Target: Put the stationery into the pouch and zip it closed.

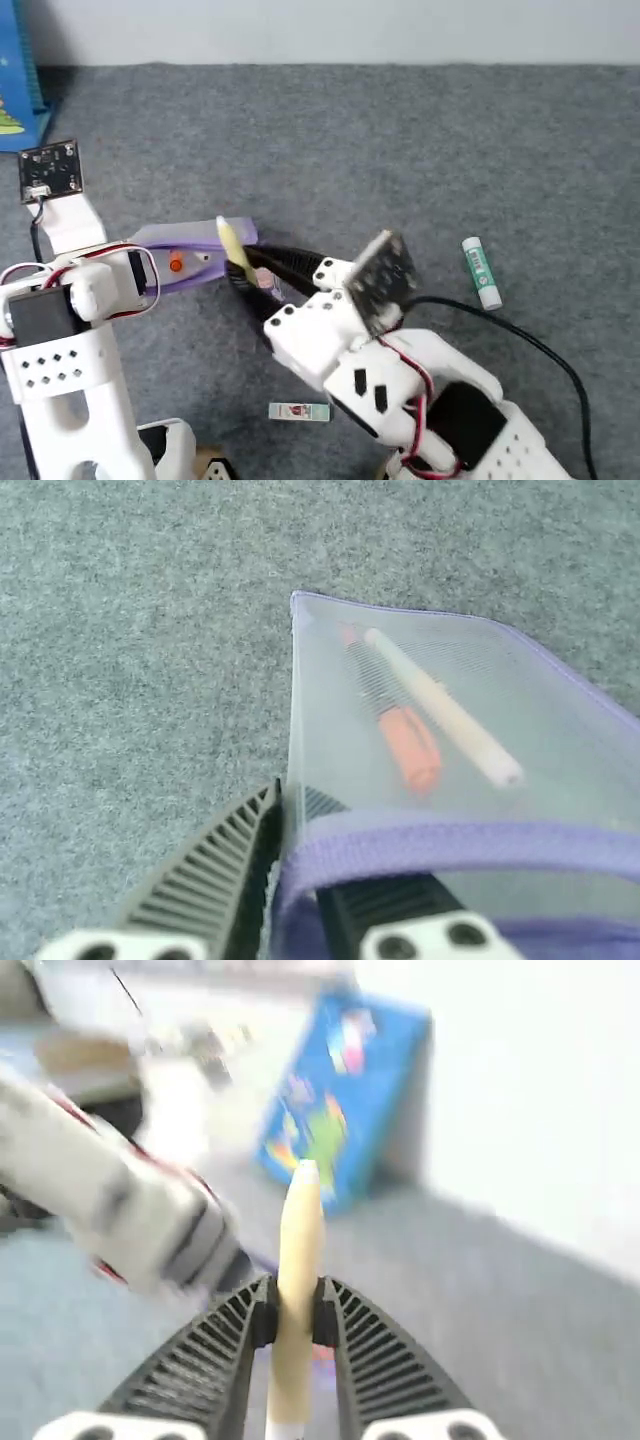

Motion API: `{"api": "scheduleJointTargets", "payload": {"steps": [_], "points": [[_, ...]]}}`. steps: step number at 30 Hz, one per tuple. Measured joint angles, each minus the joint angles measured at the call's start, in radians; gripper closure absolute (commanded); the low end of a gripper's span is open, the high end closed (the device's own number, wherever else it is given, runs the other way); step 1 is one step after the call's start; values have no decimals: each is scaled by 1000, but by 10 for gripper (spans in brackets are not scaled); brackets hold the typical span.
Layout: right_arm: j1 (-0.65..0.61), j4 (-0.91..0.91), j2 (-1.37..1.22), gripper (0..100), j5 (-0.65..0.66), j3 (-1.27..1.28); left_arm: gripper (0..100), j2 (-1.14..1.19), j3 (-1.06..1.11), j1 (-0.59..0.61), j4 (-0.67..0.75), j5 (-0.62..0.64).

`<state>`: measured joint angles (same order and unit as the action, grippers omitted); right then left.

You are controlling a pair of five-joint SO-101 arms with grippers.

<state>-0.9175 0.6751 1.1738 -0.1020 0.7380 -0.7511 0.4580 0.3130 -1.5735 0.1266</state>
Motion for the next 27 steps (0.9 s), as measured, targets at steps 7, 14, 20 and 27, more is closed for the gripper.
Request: {"api": "scheduleJointTargets", "payload": {"steps": [7,14,20,27], "points": [[-49,-347,9,991,0,40,989,0,0,0,0,0],[-49,-720,-74,991,0,161,989,0,0,0,0,0],[2,-968,-244,991,0,180,989,0,0,0,0,0],[40,-1158,-448,991,0,222,989,0,0,0,0,0]]}}
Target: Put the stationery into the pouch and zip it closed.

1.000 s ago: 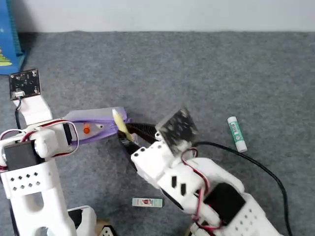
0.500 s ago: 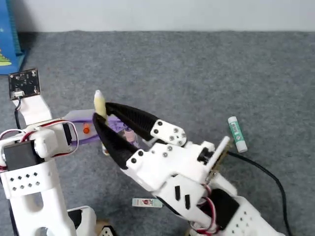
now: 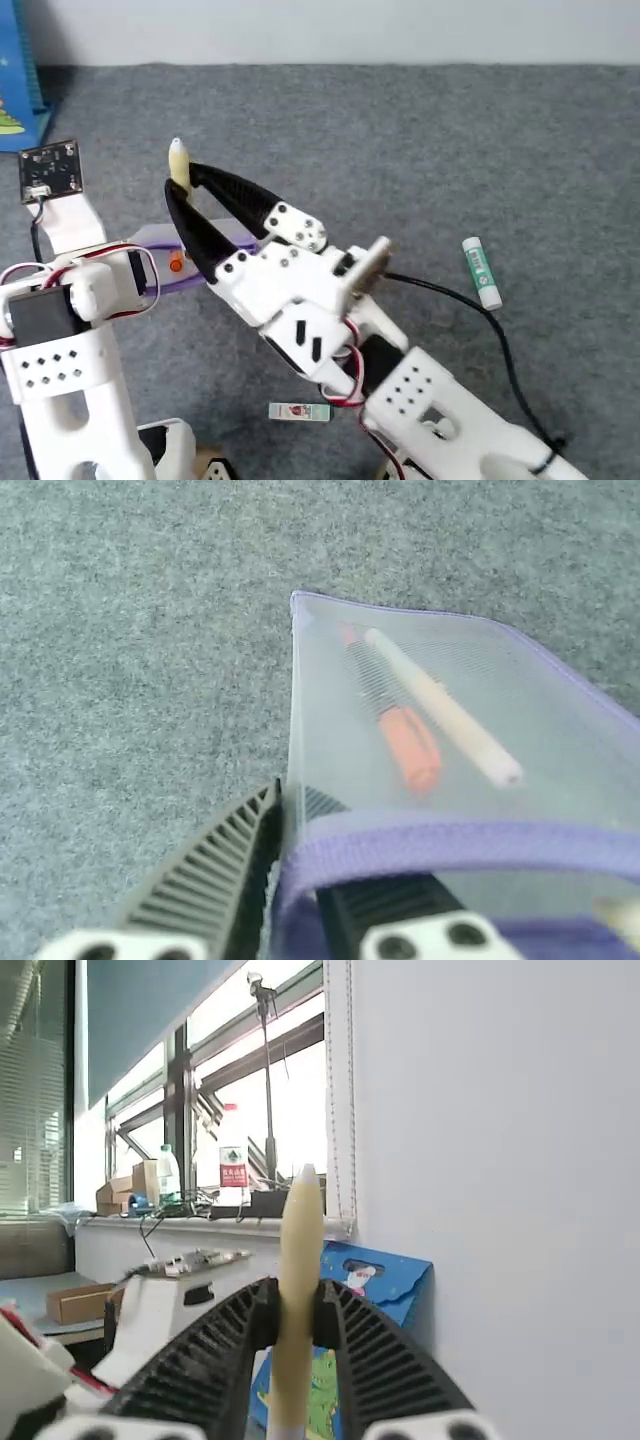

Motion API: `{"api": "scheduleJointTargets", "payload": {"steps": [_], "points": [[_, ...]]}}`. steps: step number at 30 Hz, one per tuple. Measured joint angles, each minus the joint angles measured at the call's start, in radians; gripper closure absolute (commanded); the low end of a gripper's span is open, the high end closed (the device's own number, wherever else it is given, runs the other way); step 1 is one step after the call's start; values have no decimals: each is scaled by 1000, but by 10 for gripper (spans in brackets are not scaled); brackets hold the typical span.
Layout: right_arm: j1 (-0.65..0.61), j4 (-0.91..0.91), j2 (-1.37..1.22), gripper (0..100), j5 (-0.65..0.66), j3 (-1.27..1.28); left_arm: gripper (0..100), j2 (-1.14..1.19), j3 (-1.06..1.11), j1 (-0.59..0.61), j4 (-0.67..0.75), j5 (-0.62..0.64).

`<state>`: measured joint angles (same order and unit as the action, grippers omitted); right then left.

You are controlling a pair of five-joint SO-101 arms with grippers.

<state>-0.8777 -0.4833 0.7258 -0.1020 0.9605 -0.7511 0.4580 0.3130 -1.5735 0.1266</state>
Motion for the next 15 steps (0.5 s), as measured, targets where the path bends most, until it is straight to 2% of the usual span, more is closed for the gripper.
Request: {"api": "scheduleJointTargets", "payload": {"steps": [3,8,15], "points": [[3,-69,-61,991,20,58,989,0,0,0,0,0],[-8,-213,-75,991,138,190,989,0,0,0,0,0],[-77,-233,14,989,213,327,989,0,0,0,0,0]]}}
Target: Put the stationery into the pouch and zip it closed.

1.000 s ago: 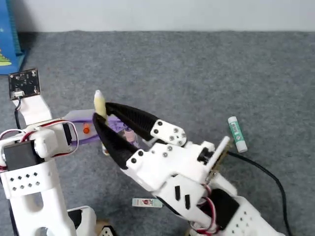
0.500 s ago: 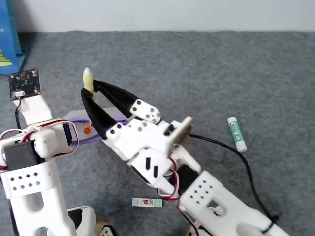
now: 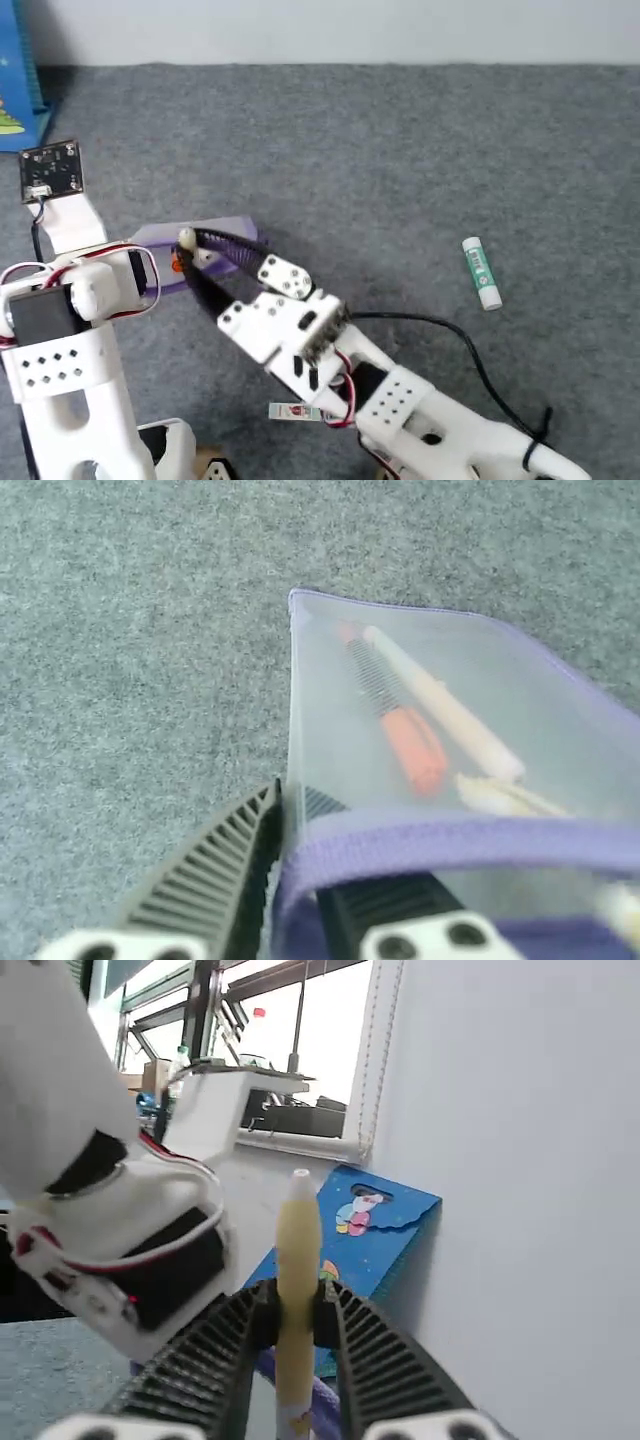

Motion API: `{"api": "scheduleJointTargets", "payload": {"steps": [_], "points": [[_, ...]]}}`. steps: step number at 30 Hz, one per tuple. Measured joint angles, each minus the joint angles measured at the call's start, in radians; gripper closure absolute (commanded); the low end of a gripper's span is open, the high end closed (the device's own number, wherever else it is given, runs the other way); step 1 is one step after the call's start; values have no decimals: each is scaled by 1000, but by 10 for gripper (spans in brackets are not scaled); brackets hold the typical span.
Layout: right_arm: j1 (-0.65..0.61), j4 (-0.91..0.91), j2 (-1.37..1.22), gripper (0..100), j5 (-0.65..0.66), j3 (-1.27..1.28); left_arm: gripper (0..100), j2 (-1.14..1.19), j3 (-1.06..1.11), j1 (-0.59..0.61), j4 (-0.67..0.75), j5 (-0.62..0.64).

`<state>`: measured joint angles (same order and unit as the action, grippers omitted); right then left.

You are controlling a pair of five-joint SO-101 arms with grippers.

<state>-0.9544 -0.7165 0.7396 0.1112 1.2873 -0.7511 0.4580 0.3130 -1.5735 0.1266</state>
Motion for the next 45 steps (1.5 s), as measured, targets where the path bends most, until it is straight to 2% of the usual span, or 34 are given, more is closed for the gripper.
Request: {"api": "scheduleJointTargets", "payload": {"steps": [2,6,8,16,24,30,37,42,45], "points": [[-23,69,51,974,0,2,989,0,0,0,0,0],[-49,296,137,835,0,-11,989,0,0,0,0,0],[-49,408,157,797,0,-25,989,0,0,0,0,0],[-43,749,313,869,-9,-61,989,0,0,0,0,0],[98,1123,480,904,-219,-204,989,0,0,0,0,0],[152,1280,493,905,-242,-278,989,0,0,0,0,0],[265,1637,493,903,-362,-345,989,0,0,0,0,0],[301,1844,460,901,-370,-342,989,0,0,0,0,0],[304,1933,387,900,-330,-325,989,0,0,0,0,0]]}}
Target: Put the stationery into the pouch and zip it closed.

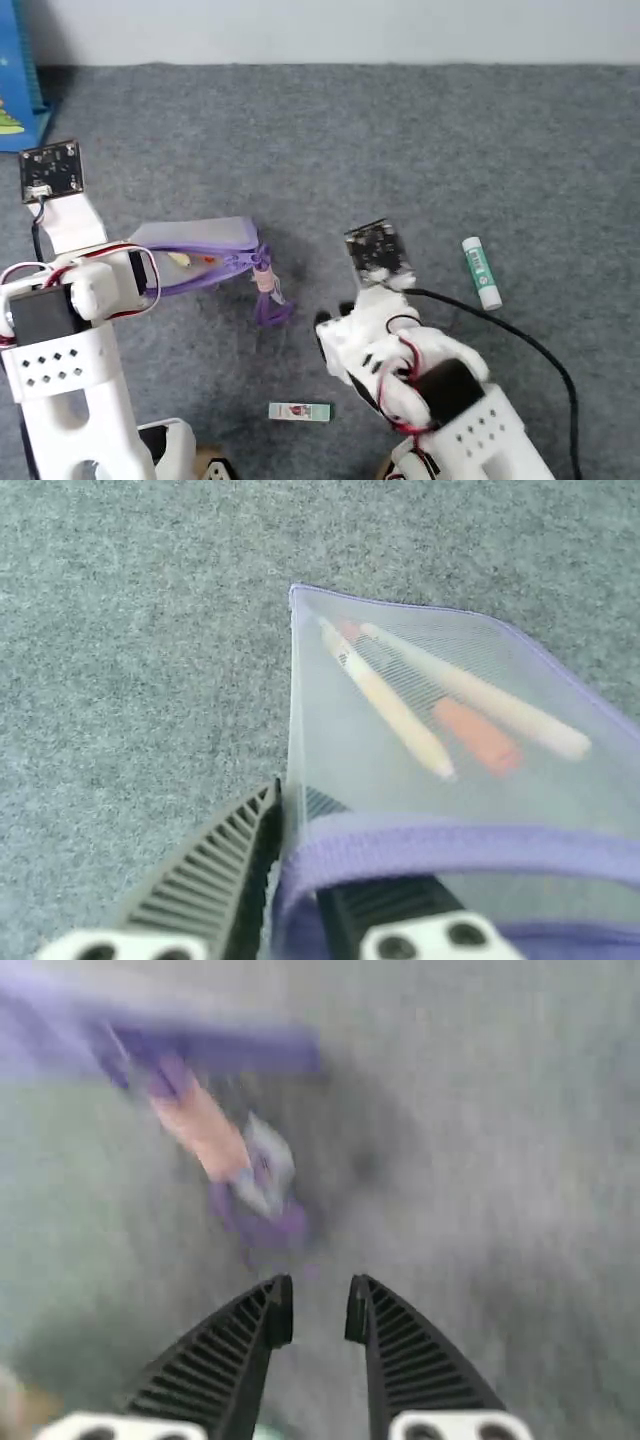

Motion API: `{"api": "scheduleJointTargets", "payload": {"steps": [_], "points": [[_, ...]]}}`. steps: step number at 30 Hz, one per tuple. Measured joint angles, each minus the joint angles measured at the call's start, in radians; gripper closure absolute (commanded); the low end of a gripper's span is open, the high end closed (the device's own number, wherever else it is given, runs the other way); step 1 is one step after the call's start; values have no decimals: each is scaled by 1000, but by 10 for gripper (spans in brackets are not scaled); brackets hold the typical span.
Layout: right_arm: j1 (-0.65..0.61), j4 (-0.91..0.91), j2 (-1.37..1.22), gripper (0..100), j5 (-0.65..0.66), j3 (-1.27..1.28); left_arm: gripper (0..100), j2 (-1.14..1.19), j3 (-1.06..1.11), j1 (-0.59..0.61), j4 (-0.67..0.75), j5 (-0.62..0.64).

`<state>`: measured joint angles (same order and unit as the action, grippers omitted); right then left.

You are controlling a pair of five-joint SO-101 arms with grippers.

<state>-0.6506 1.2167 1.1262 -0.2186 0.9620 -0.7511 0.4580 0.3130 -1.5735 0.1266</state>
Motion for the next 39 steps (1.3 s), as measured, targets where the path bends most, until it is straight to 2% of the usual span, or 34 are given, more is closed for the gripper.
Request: {"api": "scheduleJointTargets", "payload": {"steps": [4,7,12,17,23,30,39], "points": [[86,52,-117,899,25,0,989,0,0,0,0,0],[216,40,-201,855,87,0,989,0,0,0,0,0],[486,-112,-345,730,221,0,989,0,0,0,0,0],[646,-302,-516,760,339,0,989,0,0,0,0,0],[707,-453,-738,780,376,-60,989,0,8,0,0,0],[764,-463,-1002,780,376,-292,989,-2,14,6,0,0],[776,-463,-1274,782,379,-523,989,-2,14,6,0,0]]}}
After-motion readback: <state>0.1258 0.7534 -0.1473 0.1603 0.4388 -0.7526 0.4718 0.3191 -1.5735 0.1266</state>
